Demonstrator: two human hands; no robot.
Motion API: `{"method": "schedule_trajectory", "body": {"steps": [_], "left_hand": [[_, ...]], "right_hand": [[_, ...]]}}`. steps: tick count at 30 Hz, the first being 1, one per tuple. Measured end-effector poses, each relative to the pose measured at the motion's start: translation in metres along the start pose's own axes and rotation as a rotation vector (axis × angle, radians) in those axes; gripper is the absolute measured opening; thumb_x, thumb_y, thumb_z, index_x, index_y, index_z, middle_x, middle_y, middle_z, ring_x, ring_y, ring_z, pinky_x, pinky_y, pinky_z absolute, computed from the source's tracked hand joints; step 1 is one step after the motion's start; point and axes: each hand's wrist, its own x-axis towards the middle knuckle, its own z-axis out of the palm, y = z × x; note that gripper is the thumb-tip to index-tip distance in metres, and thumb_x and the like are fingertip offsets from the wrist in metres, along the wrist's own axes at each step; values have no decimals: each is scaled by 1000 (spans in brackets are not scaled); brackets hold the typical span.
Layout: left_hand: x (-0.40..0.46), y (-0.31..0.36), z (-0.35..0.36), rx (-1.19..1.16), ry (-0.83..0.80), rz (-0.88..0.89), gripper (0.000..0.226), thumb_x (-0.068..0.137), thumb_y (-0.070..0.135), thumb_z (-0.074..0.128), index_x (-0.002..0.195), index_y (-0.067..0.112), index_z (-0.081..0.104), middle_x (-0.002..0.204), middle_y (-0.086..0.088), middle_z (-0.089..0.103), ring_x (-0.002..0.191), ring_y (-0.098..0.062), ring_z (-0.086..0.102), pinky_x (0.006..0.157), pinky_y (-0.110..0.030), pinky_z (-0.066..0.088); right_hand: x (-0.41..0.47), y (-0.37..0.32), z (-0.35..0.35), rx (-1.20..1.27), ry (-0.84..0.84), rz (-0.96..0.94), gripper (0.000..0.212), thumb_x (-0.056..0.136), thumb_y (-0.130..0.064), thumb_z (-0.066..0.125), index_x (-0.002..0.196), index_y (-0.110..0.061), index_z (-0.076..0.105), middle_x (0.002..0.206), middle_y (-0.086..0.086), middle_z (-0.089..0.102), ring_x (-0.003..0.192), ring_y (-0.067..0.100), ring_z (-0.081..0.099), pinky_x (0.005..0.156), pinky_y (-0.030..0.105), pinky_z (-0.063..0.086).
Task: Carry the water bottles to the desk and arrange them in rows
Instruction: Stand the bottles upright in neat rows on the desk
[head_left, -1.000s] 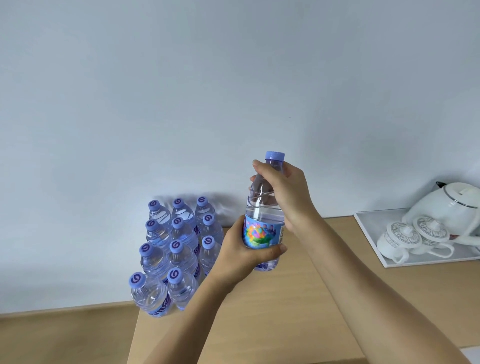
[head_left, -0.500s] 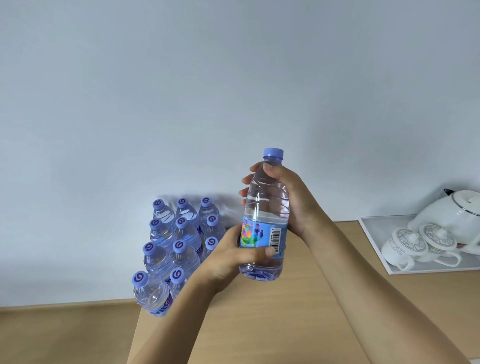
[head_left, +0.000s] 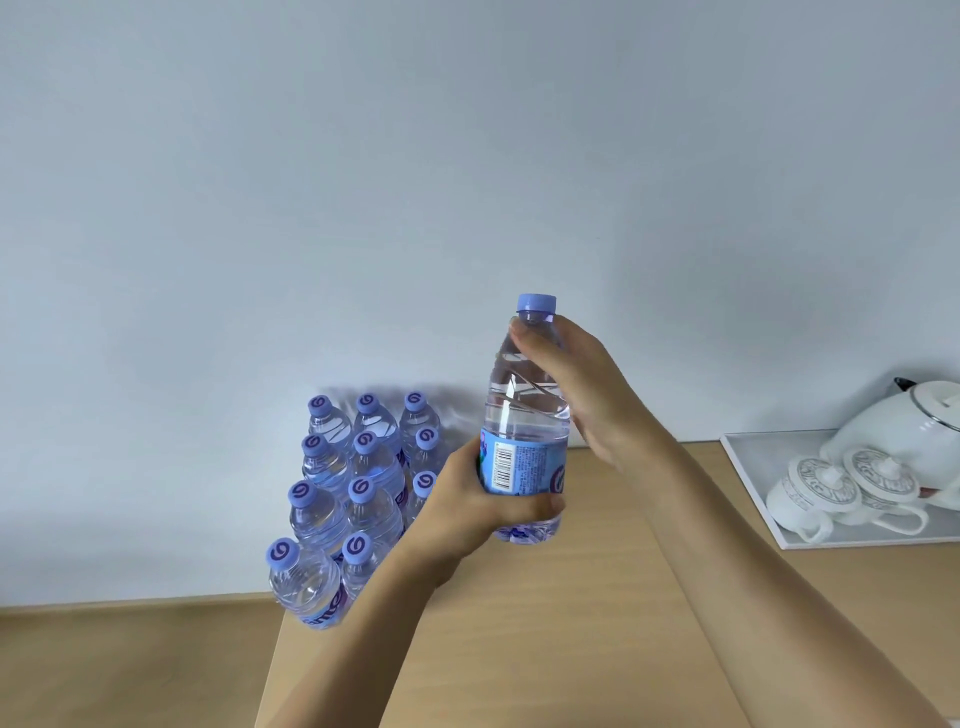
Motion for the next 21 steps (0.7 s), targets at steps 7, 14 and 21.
{"method": "schedule_trajectory", "body": {"steps": [7,14,21], "left_hand": [[-5,5,-5,-210,-278,-17,47,67,17,81,112,16,70,113,-15,69,107,-35,64,96,-49,51],[-6,2,-3,-254,-296,-43,46,73,16,76,117,12,66,118,-19,66,113,-39,61,100,-56,47],[-7,5,0,-140,-154,-29,50,61,21,83,107,9,68,106,-25,67,97,-32,64,90,-50,51]], "right_hand": [[-3,6,-4,548,-313,125,38,92,-40,57,118,-13,63,127,19,65,115,39,63,91,47,54],[-5,8,2,380,-103,82,24,83,-39,63,90,-18,73,93,10,73,84,30,72,74,38,57],[-9,-2,12,190,60,-32,21,82,-34,67,85,-14,64,79,8,70,74,27,70,66,35,57]]}}
